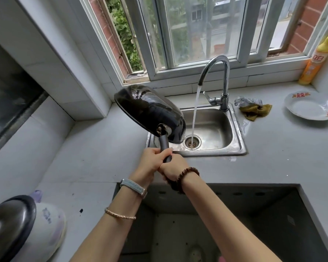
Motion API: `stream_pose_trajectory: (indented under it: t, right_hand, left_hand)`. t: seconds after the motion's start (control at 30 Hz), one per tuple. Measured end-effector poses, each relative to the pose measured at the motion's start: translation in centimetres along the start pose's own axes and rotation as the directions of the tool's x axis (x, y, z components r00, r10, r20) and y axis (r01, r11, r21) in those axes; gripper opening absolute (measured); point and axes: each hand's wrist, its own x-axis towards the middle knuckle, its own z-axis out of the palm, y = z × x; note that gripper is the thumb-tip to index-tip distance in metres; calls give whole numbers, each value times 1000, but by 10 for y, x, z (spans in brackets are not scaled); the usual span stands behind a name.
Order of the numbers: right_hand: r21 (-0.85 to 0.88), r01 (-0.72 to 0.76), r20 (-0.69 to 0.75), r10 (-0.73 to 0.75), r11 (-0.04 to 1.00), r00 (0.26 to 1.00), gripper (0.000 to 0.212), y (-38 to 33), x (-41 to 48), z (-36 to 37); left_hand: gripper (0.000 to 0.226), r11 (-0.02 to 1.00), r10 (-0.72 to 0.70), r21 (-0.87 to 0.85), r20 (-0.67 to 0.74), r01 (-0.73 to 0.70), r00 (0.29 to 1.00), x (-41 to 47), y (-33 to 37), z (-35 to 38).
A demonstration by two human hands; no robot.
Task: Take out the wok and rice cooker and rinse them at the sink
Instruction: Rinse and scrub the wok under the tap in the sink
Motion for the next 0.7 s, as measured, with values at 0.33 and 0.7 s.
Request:
stream_pose_trajectory:
  t: [0.33,0.7]
  right_hand:
    - [52,116,-3,-116,992,993,32,-27,-18,1]
    - [73,217,-28,-216,973,976,40,-44,-23,-2]
  left_hand:
    - [29,995,102,1,-92,-102,991,-23,36,-19]
    - [12,980,196,5,-127,-197,972,-36,62,-23]
